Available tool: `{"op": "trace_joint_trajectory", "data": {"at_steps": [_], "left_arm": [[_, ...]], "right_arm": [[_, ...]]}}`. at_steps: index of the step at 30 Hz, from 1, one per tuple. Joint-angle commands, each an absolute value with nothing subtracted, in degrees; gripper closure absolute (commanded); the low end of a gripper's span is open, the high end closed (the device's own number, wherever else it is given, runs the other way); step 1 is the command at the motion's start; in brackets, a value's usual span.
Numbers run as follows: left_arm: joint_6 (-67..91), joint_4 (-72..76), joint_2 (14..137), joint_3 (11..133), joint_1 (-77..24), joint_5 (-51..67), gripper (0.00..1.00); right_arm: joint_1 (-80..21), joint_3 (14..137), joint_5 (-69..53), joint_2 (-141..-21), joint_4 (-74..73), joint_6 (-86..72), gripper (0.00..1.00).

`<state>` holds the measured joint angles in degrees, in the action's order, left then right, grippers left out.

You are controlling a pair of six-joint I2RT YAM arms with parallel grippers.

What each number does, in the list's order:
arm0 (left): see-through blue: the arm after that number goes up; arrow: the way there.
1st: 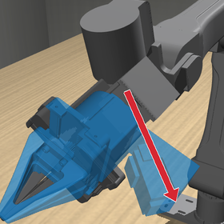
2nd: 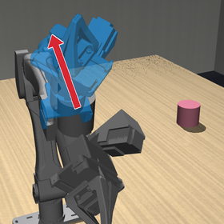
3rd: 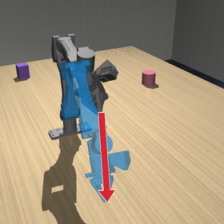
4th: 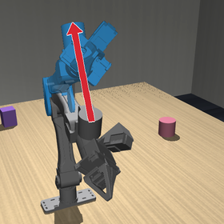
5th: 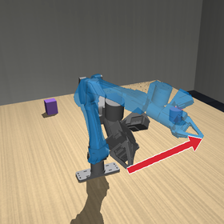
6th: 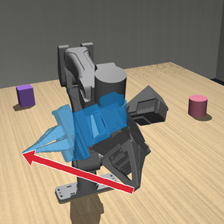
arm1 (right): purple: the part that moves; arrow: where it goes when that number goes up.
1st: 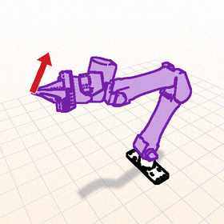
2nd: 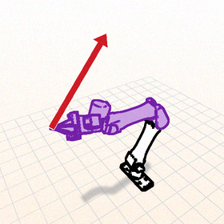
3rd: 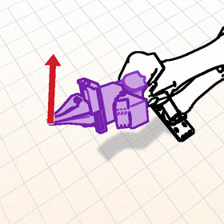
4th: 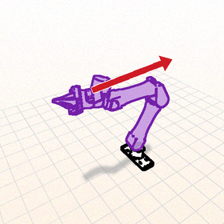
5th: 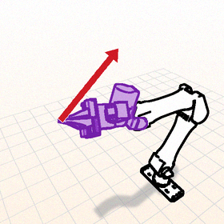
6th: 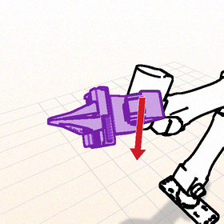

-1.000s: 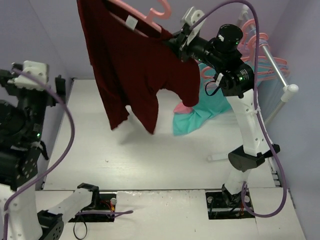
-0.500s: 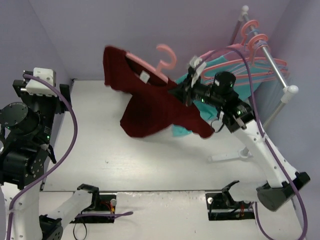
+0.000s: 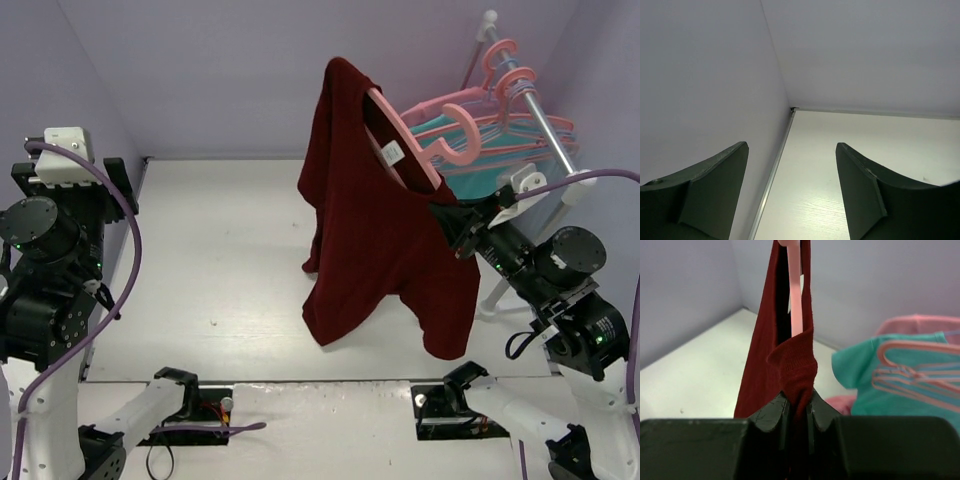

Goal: Place the t-shirt on the hanger
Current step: Place the hanger at the clothesline.

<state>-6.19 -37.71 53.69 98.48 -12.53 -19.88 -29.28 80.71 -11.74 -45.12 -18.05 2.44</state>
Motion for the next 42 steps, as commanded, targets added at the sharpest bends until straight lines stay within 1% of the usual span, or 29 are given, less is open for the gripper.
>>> {"op": "trace_joint_trajectory", "data": {"at_steps": [1, 6, 11, 13, 16, 17, 19, 24, 28, 34, 36, 39, 42], "left_arm": [[-2.63, -35.78, 54.76, 97.01, -12.74, -21.16, 0.34], [-1.17, -35.51, 53.63, 93.68, -12.74, -19.25, 0.33], [-4.17, -35.77, 54.91, 90.44, -15.63, -23.88, 0.33], [-3.07, -35.70, 55.21, 88.95, -15.75, -23.39, 0.33], [-1.94, -35.68, 55.37, 88.33, -16.41, -22.16, 0.33], [-2.02, -35.68, 55.37, 88.33, -16.69, -22.32, 0.33], [-2.11, -35.68, 54.91, 88.26, -17.01, -22.43, 0.33], [-2.45, -35.77, 53.99, 87.32, -18.18, -22.52, 0.33], [-2.02, -35.64, 53.39, 86.00, -18.72, -22.19, 0.33], [-1.41, -35.33, 53.33, 85.09, -18.90, -22.38, 0.33], [-1.57, -35.24, 53.55, 84.99, -18.90, -22.31, 0.33], [-1.32, -35.16, 53.62, 84.81, -18.90, -21.97, 0.33], [-1.41, -35.09, 53.61, 84.31, -18.90, -21.86, 0.33]], "right_arm": [[-29.09, 79.17, -4.83, -45.69, -19.80, 1.20, 1.00], [-29.09, 75.70, -0.67, -42.37, -24.26, -5.62, 1.00], [-29.09, 74.46, 13.75, -42.62, -31.67, -13.67, 1.00], [-29.09, 73.63, 21.23, -42.14, -34.57, -17.00, 1.00], [-29.09, 73.39, 26.89, -42.01, -37.21, -19.55, 1.00], [-29.09, 73.39, 26.98, -42.35, -38.18, -19.60, 1.00], [-29.09, 73.32, 29.86, -44.59, -41.19, -22.37, 1.00], [-29.17, 71.01, 28.06, -45.93, -44.25, -24.80, 1.00], [-29.09, 69.17, 17.76, -47.72, -43.95, -20.83, 1.00], [-29.09, 67.88, 6.16, -47.68, -44.31, -16.43, 1.00], [-29.09, 67.27, 4.41, -48.79, -45.44, -16.78, 1.00], [-29.09, 66.45, 5.85, -48.52, -45.96, -20.18, 1.00], [-29.09, 66.25, 14.40, -47.18, -48.67, -24.29, 1.00]]}}
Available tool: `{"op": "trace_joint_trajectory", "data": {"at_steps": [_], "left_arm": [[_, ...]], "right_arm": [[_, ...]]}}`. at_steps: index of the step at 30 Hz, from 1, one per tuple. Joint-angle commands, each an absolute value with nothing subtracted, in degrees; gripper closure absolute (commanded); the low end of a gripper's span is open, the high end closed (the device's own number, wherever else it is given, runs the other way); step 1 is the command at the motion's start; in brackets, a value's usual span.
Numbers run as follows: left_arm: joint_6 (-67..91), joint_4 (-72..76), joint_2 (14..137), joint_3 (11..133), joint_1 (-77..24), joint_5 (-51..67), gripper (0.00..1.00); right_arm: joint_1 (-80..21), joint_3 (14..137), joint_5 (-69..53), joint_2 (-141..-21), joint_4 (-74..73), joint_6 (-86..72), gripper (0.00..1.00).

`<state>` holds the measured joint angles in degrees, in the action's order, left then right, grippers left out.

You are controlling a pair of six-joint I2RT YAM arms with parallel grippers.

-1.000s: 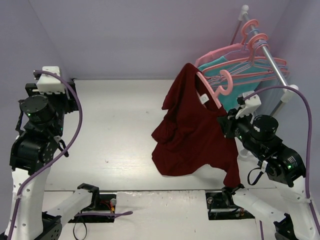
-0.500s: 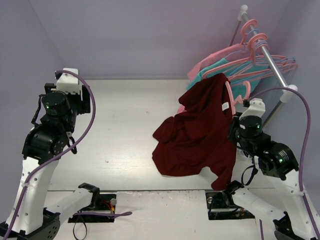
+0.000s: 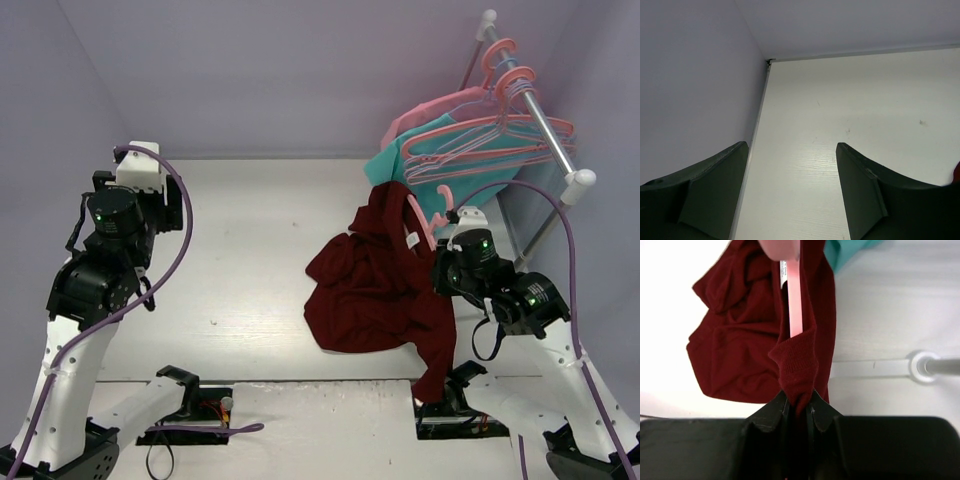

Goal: Place the t-shirt on the hanger
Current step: Place the hanger at the clothesline.

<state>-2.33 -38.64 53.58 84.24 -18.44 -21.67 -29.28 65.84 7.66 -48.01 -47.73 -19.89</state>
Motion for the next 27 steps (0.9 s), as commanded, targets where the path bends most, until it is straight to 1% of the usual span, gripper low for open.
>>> {"op": "trace_joint_trajectory", "data": {"at_steps": [1, 5, 13, 20, 27], "left_arm": [[-1.41, -35.13, 53.61, 84.22, -18.90, -21.88, 0.33], [-1.76, -35.07, 53.73, 84.11, -18.98, -21.71, 0.33], [-1.85, -34.86, 54.37, 84.02, -19.28, -21.09, 0.33], [-1.18, -34.63, 55.60, 83.97, -19.93, -19.56, 0.33], [-1.31, -34.59, 57.59, 84.86, -21.06, -19.68, 0.34]], "right_arm": [[-29.09, 66.27, 16.80, -46.86, -49.24, -25.36, 1.00], [-29.09, 66.87, 23.31, -45.05, -51.68, -29.24, 1.00], [-29.09, 74.03, 38.61, -44.62, -53.67, -33.13, 1.00], [-29.18, 81.84, 52.14, -50.53, -52.23, -35.42, 1.00], [-29.27, 82.22, 61.34, -54.71, -50.26, -43.81, 1.00]]}}
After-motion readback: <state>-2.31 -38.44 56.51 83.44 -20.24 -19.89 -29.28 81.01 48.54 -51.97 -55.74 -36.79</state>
